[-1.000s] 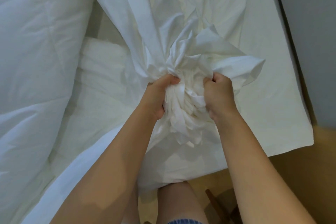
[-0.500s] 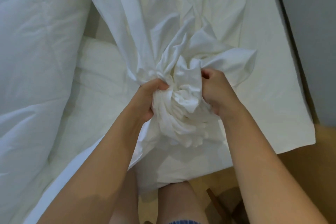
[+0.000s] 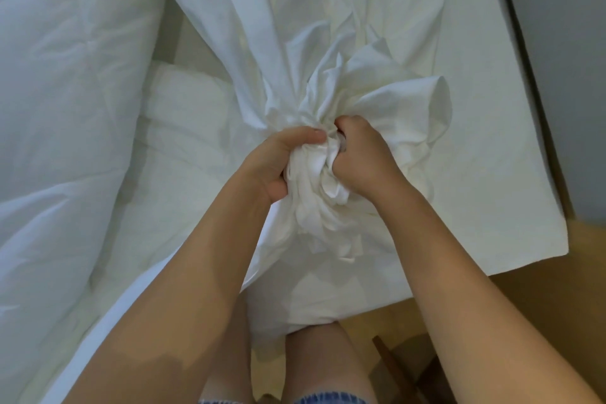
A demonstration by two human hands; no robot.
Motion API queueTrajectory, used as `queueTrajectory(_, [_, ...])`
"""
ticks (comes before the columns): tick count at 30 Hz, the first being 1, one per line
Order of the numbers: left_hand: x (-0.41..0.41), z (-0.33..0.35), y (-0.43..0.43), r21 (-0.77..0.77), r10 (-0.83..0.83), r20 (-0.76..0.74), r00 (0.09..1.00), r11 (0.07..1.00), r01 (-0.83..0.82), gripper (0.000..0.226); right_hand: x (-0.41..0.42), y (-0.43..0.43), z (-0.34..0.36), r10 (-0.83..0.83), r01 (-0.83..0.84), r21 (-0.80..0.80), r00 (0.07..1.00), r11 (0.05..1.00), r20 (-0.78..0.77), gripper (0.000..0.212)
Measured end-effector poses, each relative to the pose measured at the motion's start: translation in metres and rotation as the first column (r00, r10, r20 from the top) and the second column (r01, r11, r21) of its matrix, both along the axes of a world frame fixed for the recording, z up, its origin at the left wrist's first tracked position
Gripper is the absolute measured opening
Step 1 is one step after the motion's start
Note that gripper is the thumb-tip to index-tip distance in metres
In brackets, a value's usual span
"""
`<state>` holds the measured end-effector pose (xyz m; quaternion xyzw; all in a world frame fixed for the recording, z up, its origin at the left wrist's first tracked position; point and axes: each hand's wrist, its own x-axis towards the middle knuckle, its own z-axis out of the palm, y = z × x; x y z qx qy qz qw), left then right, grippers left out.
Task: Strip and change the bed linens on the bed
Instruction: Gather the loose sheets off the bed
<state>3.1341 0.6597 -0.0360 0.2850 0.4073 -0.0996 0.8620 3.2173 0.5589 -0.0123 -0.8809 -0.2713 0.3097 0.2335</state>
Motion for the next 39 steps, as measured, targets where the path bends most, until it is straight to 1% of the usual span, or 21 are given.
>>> queueTrajectory(2, [0.0,0.001,-0.004,-0.031,0.041,-0.016,0.999,0.999,-0.041,0.027,-0.001,-0.002,0.0,0.04,-0.039,0.007,0.999,0.999,-0.014,0.015])
queueTrajectory(3, [0.0,0.001,-0.006,-0.033,0.065,-0.025,0.998,0.997,-0.066,0.026,-0.002,-0.005,0.001,0.017,-0.015,0.03,0.998,0.999,-0.052,0.02])
queueTrajectory(5, [0.0,0.002,-0.007,-0.006,0.104,-0.042,0.994,0.995,-0.104,0.033,-0.001,-0.013,0.001,-0.125,0.138,0.091,0.983,0.986,-0.135,0.023])
queueTrajectory(7, [-0.001,0.001,-0.008,0.046,0.122,-0.062,0.991,0.992,-0.119,0.046,-0.001,-0.019,-0.001,-0.257,0.273,0.081,0.952,0.959,-0.165,0.028])
queueTrajectory(9, [-0.002,0.0,-0.008,0.069,0.114,-0.077,0.99,0.992,-0.109,0.046,-0.001,-0.022,-0.003,-0.286,0.302,0.062,0.939,0.951,-0.189,0.034])
queueTrajectory(11, [-0.002,0.0,-0.005,0.089,0.08,-0.084,0.993,0.993,-0.072,0.041,-0.002,-0.018,0.0,-0.304,0.327,0.128,0.937,0.936,-0.17,0.033])
queueTrajectory(13, [-0.001,0.001,-0.002,0.126,0.032,-0.107,0.994,0.992,-0.019,0.044,0.0,-0.008,0.003,-0.338,0.365,0.245,0.93,0.898,-0.145,0.031])
queueTrajectory(14, [-0.001,0.001,-0.002,0.138,0.021,-0.108,0.994,0.99,-0.006,0.047,0.001,-0.002,0.004,-0.327,0.361,0.277,0.931,0.89,-0.163,0.03])
queueTrajectory(15, [0.0,0.001,-0.002,0.137,0.028,-0.103,0.994,0.99,-0.013,0.051,0.002,0.004,0.004,-0.298,0.344,0.278,0.935,0.897,-0.195,0.03])
queueTrajectory(17, [-0.004,-0.001,-0.005,0.1,0.084,-0.079,0.993,0.992,-0.076,0.054,0.002,0.01,0.002,-0.279,0.331,0.214,0.93,0.919,-0.24,0.028])
queueTrajectory(19, [-0.01,-0.007,-0.007,0.023,0.143,-0.01,0.99,0.989,-0.143,0.041,0.004,0.006,-0.001,-0.341,0.374,0.148,0.917,0.916,-0.208,0.026])
queueTrajectory(21, [-0.016,-0.011,-0.006,-0.05,0.179,0.038,0.983,0.983,-0.177,0.03,0.0,-0.009,-0.002,-0.404,0.413,0.058,0.906,0.909,-0.129,0.029])
queueTrajectory(22, [-0.018,-0.014,-0.005,-0.074,0.187,0.051,0.981,0.98,-0.183,0.032,-0.003,-0.017,-0.001,-0.416,0.419,-0.002,0.903,0.908,-0.108,0.033])
queueTrajectory(24, [-0.018,-0.016,-0.004,-0.098,0.177,0.074,0.981,0.981,-0.169,0.044,-0.011,-0.023,-0.001,-0.428,0.418,-0.093,0.893,0.903,-0.139,0.042])
queueTrajectory(26, [-0.017,-0.015,-0.002,-0.094,0.116,0.09,0.989,0.99,-0.108,0.051,-0.017,-0.02,-0.002,-0.44,0.433,-0.081,0.872,0.898,-0.215,0.043])
queueTrajectory(28, [-0.017,-0.014,0.001,-0.072,0.043,0.105,0.994,0.997,-0.035,0.049,-0.017,-0.012,-0.003,-0.456,0.468,-0.017,0.852,0.884,-0.258,0.035])
queueTrajectory(31, [-0.015,-0.013,0.007,-0.031,-0.015,0.1,0.995,0.999,0.019,0.048,-0.013,-0.004,-0.001,-0.468,0.492,0.07,0.857,0.868,-0.217,0.027])
queueTrajectory(33, [-0.011,-0.012,0.008,-0.003,-0.053,0.09,0.995,0.999,0.053,0.053,-0.01,-0.001,0.0,-0.477,0.486,0.164,0.874,0.858,-0.095,0.035])
queueTrajectory(35, [-0.009,-0.011,0.009,0.017,-0.078,0.085,0.993,0.997,0.077,0.05,-0.007,0.003,0.002,-0.438,0.428,0.221,0.899,0.876,-0.004,0.039])
queueTrajectory(37, [-0.01,-0.011,0.01,-0.004,-0.071,0.124,0.99,0.997,0.072,0.044,-0.003,0.008,0.004,-0.321,0.311,0.21,0.947,0.927,0.013,0.034])
queueTrajectory(39, [-0.011,-0.011,0.012,-0.049,-0.043,0.205,0.978,0.997,0.054,0.04,-0.001,0.012,0.009,-0.131,0.132,0.228,0.991,0.965,-0.019,0.023])
